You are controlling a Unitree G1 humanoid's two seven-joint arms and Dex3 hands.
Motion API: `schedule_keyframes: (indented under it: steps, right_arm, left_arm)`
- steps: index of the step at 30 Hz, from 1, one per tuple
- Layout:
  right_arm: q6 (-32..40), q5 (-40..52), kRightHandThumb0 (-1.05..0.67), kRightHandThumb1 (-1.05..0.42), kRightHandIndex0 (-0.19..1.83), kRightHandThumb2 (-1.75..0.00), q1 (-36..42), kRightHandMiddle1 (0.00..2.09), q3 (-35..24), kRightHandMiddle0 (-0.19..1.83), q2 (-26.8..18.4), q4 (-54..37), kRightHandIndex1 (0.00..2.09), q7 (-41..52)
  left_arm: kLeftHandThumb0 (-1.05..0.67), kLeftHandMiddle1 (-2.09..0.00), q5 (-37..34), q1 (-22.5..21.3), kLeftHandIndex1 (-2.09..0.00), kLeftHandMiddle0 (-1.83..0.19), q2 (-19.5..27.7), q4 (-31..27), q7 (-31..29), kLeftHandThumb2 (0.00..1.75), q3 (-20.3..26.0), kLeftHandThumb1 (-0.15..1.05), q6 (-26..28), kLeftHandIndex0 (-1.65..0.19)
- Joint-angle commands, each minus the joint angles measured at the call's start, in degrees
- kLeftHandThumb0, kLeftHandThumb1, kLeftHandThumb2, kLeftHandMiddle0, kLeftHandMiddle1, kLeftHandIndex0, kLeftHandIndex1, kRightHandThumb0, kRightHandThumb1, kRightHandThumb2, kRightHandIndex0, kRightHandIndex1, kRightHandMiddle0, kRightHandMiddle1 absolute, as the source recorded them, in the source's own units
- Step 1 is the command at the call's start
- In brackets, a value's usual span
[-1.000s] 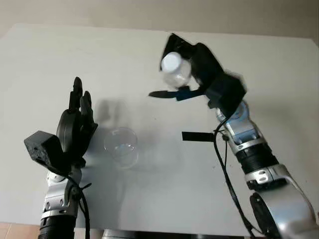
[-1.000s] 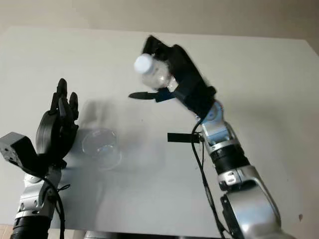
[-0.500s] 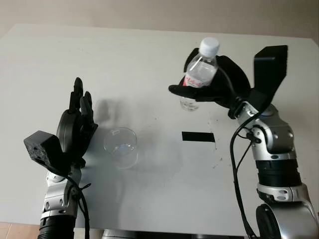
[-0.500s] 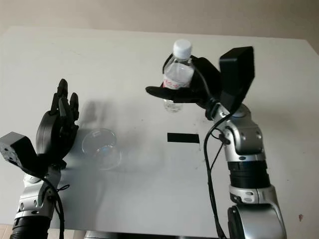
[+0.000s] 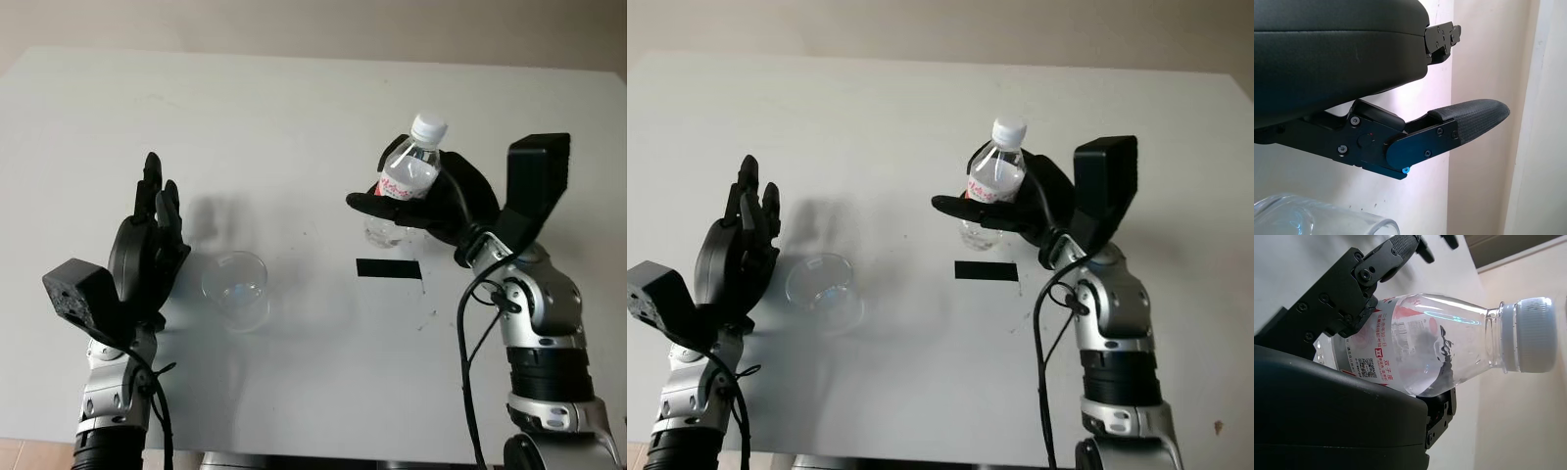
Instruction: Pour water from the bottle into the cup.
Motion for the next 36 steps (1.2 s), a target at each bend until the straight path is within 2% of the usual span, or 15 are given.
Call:
schedule_keyframes:
  steps: [1,26,36]
  right_arm:
    - [0.7,-0.5,-0.28,-1.05,1.33,-0.24,1.4,2.09,0.3,0.86,0.5,-1.7,2.09,-0.9]
    - [2.5,-4.2,-0.22,-1.05,1.32,-0.27,2.8,2.09,2.0,0.77,0.4,-1.7,2.09,-1.3]
    - [-2.1,-5.7,-0.23,-1.05,1.19,-0.25,6.2,2.09,3.8,0.66,1.4,-0.1,2.09,0.3]
  left_arm:
    - [-0.83,-0.06,-0.2,0.7,-0.05,0.17,0.5,-1.2,-0.2,0.76,0.0,1.05,0.3,0.19]
    - [-0.83,-0.06,-0.5,0.9,-0.06,0.17,0.7,-2.6,0.1,0.76,0.5,1.05,2.2,0.18]
    - [-0.83,-0.06,-0.7,0.7,-0.06,0.16,1.2,-2.1,-0.7,0.76,0.8,1.05,2.2,0.18]
